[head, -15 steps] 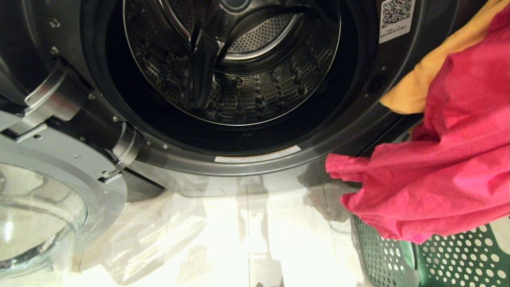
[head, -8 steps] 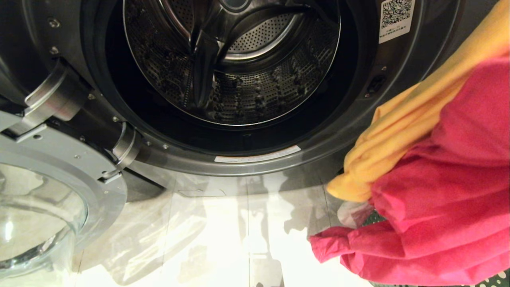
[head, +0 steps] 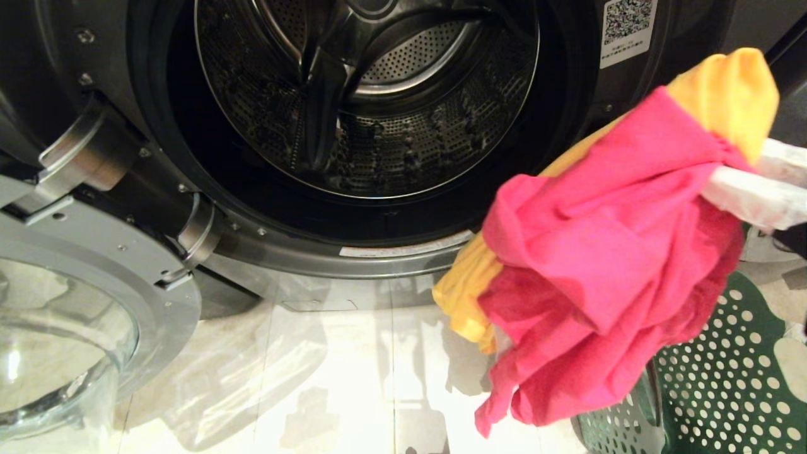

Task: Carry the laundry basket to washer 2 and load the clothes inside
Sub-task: Place the clothes into the washing machine

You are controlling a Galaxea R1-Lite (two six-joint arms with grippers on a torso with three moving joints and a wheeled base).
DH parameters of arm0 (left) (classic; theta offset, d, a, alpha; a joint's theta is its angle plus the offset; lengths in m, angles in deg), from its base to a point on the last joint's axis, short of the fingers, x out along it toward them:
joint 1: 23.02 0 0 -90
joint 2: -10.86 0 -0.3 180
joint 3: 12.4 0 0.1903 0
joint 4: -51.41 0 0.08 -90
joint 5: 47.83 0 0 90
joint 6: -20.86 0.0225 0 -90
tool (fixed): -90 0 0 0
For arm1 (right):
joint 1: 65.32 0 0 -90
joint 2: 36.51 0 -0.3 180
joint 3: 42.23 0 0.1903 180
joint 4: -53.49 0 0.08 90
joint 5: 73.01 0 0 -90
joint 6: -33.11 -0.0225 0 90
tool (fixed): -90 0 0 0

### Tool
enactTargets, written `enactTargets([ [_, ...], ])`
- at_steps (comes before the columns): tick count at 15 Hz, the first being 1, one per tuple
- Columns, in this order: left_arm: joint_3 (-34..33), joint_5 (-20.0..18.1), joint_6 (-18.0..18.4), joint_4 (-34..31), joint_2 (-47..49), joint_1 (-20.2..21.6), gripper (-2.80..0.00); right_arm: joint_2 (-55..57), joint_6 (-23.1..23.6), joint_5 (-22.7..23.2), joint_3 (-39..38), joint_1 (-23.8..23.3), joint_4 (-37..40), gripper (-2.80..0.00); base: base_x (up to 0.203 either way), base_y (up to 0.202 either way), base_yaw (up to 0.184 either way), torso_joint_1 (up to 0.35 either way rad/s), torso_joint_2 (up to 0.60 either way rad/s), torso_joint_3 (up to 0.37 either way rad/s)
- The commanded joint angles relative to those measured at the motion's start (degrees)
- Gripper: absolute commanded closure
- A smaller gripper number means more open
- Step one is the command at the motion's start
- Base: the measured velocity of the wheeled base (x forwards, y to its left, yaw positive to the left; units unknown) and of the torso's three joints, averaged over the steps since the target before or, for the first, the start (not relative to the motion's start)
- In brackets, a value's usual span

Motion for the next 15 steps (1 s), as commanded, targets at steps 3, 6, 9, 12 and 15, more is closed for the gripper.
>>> enactTargets([
  [3,-0.4,0.0,0.0,0.0,0.1,0.0,0.00,11.9,-1.2,-0.6,0.4,2.5,-5.0,0.00,0.000,0.000,0.000,0.000,0.00,0.000],
  [6,-0.4,0.0,0.0,0.0,0.1,0.0,0.00,12.7,-1.6,-0.5,2.4,2.7,-5.3,0.00,0.000,0.000,0.000,0.000,0.00,0.000],
  [9,-0.4,0.0,0.0,0.0,0.1,0.0,0.00,13.5,-1.2,-0.6,3.9,2.6,-5.7,0.00,0.000,0.000,0.000,0.000,0.00,0.000],
  [12,-0.4,0.0,0.0,0.0,0.1,0.0,0.00,18.2,-0.6,-0.7,8.4,2.6,-9.1,0.00,0.000,0.000,0.000,0.000,0.00,0.000],
  [15,-0.4,0.0,0.0,0.0,0.1,0.0,0.00,25.4,3.3,-0.4,12.9,3.3,-14.7,0.00,0.000,0.000,0.000,0.000,0.00,0.000],
])
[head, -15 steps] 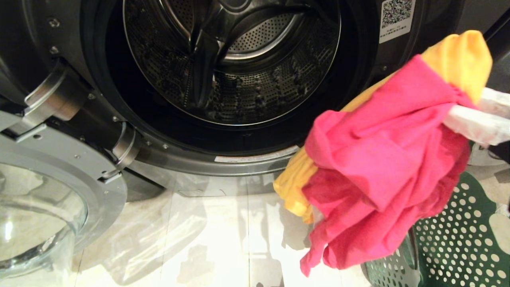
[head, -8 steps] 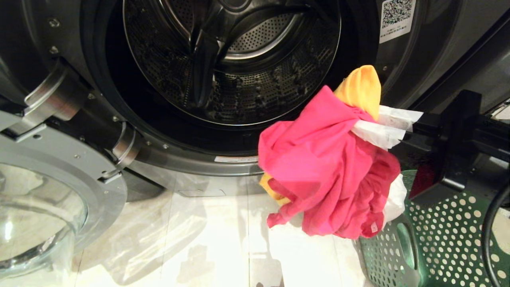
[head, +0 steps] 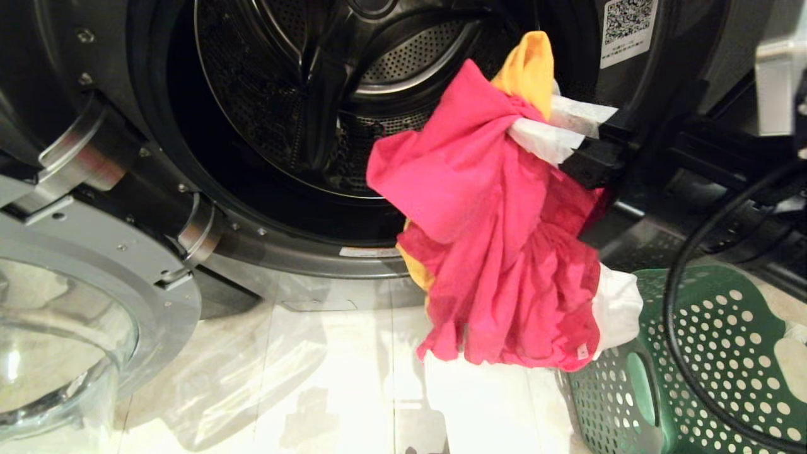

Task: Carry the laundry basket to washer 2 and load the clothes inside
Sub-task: Place the clothes into the washing machine

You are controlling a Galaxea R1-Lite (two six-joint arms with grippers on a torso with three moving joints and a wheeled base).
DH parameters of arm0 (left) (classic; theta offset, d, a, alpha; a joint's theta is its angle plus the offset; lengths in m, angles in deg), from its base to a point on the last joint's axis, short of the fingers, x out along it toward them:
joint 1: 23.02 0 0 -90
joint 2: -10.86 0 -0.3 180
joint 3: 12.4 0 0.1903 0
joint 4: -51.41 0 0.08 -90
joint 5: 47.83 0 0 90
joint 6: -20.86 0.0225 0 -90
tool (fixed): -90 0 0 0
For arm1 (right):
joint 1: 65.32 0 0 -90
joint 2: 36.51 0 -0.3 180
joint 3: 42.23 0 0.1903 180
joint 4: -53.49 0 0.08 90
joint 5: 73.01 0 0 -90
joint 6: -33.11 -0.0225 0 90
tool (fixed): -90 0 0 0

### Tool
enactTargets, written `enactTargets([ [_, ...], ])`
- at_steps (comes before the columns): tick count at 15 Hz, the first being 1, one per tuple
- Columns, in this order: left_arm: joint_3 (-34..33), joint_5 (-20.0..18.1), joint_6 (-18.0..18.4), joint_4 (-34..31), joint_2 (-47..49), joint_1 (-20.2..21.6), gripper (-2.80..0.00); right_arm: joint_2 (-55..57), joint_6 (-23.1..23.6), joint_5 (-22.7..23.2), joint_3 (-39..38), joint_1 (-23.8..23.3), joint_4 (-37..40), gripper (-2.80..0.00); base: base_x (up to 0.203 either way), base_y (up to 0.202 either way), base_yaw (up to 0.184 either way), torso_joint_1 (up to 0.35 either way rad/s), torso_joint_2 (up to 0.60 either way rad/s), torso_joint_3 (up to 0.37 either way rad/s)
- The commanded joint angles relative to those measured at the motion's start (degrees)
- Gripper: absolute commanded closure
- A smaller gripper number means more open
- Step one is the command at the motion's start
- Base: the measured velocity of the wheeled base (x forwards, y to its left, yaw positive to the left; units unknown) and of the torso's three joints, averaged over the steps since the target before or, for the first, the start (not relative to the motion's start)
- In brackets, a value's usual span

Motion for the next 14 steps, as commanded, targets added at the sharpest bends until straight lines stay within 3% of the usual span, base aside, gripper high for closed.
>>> enactTargets([
  [1,-0.4,0.0,0.0,0.0,0.1,0.0,0.00,5.9,0.8,0.2,1.8,1.1,-2.8,0.00,0.000,0.000,0.000,0.000,0.00,0.000],
  [7,-0.4,0.0,0.0,0.0,0.1,0.0,0.00,14.9,4.1,-2.9,13.9,5.1,-4.4,0.00,0.000,0.000,0.000,0.000,0.00,0.000],
  [14,-0.4,0.0,0.0,0.0,0.1,0.0,0.00,15.4,5.1,-4.6,12.6,5.6,-3.2,0.00,0.000,0.000,0.000,0.000,0.00,0.000],
])
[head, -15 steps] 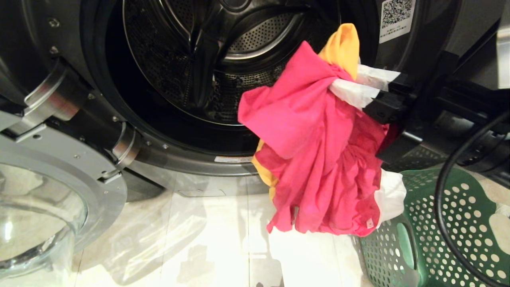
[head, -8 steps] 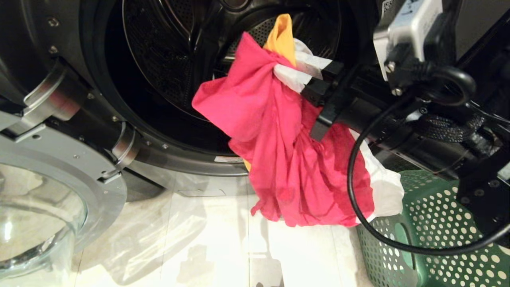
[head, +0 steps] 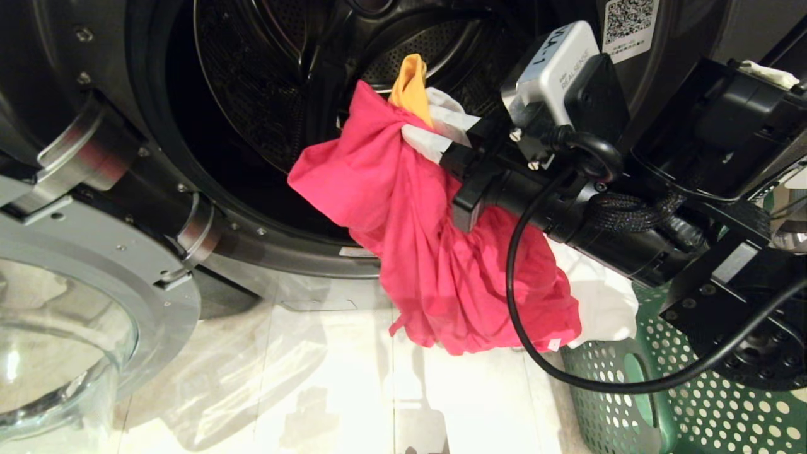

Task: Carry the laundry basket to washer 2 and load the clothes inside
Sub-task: Place the clothes into the washing machine

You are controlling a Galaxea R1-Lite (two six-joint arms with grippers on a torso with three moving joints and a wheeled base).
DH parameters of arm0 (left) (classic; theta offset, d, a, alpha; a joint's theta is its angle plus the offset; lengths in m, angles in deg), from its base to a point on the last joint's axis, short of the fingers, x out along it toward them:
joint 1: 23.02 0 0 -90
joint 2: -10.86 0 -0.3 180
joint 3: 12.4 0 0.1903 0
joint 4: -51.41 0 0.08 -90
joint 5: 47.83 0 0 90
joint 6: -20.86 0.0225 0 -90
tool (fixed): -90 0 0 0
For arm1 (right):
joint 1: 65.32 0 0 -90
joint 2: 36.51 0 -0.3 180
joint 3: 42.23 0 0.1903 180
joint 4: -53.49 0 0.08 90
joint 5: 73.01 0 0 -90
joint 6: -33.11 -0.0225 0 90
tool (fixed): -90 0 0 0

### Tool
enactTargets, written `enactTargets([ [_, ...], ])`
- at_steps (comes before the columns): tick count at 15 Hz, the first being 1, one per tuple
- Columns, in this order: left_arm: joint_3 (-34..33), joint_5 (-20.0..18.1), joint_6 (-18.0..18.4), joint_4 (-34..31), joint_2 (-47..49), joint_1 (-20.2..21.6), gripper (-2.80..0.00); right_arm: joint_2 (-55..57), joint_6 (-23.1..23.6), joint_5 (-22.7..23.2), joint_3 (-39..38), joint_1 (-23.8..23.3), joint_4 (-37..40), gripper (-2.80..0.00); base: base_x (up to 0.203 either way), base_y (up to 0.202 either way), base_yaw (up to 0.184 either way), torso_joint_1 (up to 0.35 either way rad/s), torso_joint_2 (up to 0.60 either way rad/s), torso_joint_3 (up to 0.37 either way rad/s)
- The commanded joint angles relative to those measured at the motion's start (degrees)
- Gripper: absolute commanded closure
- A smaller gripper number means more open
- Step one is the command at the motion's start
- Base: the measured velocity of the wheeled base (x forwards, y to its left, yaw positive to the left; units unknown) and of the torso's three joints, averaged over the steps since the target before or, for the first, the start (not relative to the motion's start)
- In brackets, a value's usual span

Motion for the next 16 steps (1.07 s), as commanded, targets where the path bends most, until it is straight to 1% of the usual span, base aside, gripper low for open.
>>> enactTargets([
  [1,-0.4,0.0,0.0,0.0,0.1,0.0,0.00,0.1,0.2,0.0,-0.2,0.0,-0.4,0.00,0.000,0.000,0.000,0.000,0.00,0.000],
  [4,-0.4,0.0,0.0,0.0,0.1,0.0,0.00,0.0,0.1,-1.3,-1.0,-0.1,-0.6,0.00,0.000,0.000,0.000,0.000,0.00,0.000],
  [16,-0.4,0.0,0.0,0.0,0.1,0.0,0.00,0.0,-0.1,-1.5,-1.1,-0.5,-0.4,0.00,0.000,0.000,0.000,0.000,0.00,0.000],
])
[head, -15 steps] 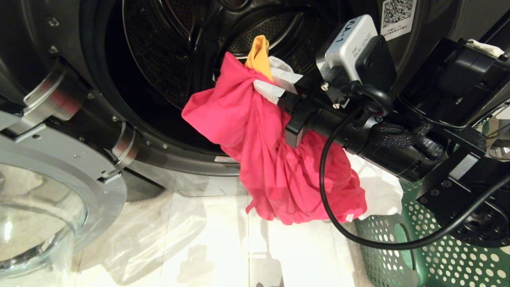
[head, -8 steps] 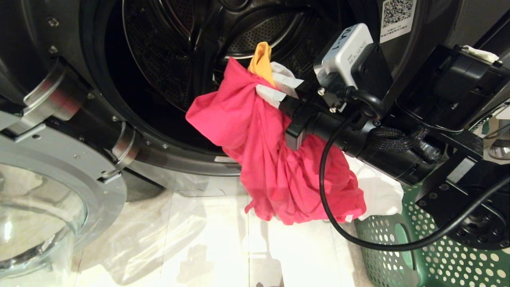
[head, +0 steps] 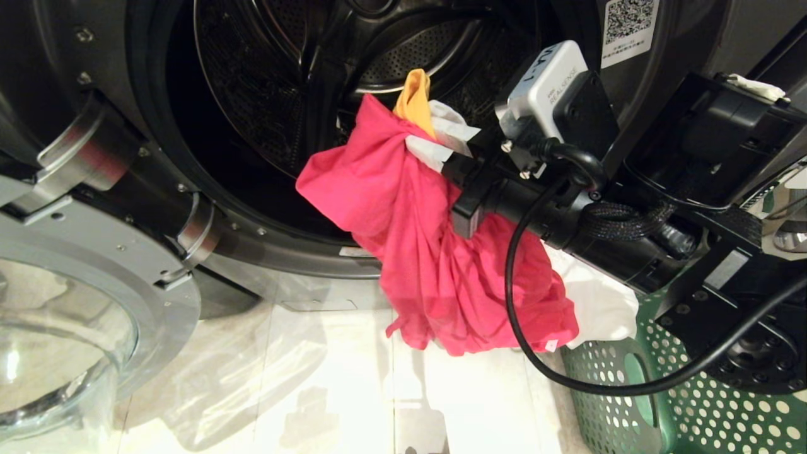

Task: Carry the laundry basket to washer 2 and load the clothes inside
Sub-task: Place the clothes into the washing machine

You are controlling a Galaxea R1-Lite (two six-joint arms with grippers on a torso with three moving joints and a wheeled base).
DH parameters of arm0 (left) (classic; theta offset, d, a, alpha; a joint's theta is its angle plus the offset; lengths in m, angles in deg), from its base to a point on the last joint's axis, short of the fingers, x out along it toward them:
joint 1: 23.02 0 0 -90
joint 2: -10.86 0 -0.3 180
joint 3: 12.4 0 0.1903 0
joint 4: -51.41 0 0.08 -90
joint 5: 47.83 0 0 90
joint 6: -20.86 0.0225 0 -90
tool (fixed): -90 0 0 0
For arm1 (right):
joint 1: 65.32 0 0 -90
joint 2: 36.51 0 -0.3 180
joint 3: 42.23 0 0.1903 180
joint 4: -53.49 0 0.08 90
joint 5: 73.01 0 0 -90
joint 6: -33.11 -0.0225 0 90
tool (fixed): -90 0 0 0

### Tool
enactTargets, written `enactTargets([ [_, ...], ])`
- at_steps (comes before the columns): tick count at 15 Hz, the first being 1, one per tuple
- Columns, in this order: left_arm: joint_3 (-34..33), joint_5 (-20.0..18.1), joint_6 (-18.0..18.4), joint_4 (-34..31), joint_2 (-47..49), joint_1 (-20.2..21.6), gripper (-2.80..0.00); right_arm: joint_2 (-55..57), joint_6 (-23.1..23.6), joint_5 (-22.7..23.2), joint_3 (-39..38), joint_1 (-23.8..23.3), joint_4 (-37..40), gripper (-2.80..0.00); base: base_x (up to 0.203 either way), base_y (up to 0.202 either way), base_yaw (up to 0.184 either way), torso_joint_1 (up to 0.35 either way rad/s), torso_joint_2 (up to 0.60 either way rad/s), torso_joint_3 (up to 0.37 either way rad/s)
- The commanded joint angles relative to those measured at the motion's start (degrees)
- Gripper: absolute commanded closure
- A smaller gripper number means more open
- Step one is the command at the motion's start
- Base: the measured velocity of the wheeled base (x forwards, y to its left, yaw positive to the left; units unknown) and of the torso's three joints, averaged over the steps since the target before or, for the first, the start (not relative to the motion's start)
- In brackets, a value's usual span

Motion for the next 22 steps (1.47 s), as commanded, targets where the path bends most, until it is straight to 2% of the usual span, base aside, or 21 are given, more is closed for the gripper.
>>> enactTargets([
  [1,-0.4,0.0,0.0,0.0,0.1,0.0,0.00,-0.3,0.2,0.1,-0.1,-0.1,-0.3,0.00,0.000,0.000,0.000,0.000,0.00,0.000],
  [9,-0.4,0.0,0.0,0.0,0.1,0.0,0.00,-1.1,0.2,-0.3,-2.0,-0.1,-0.4,0.00,0.000,0.000,0.000,0.000,0.00,0.000],
  [14,-0.4,0.0,0.0,0.0,0.1,0.0,0.00,-1.0,0.2,-0.2,-2.1,-1.2,-0.5,0.00,0.000,-0.006,0.146,0.002,0.00,0.002],
  [16,-0.4,0.0,0.0,0.0,0.1,0.0,0.00,-1.1,0.2,-0.2,-2.1,-4.3,-0.5,0.00,0.000,-0.006,0.149,0.002,0.01,0.002],
  [20,-0.4,0.0,0.0,0.0,0.1,0.0,0.00,-2.0,0.4,-0.3,-2.7,-16.0,-0.5,0.00,0.000,-0.001,0.043,0.001,0.00,0.001],
  [22,-0.4,0.0,0.0,0.0,0.1,0.0,0.00,-3.2,0.5,-0.3,-4.6,-20.0,-0.5,0.00,0.000,0.000,0.000,0.000,0.00,0.000],
])
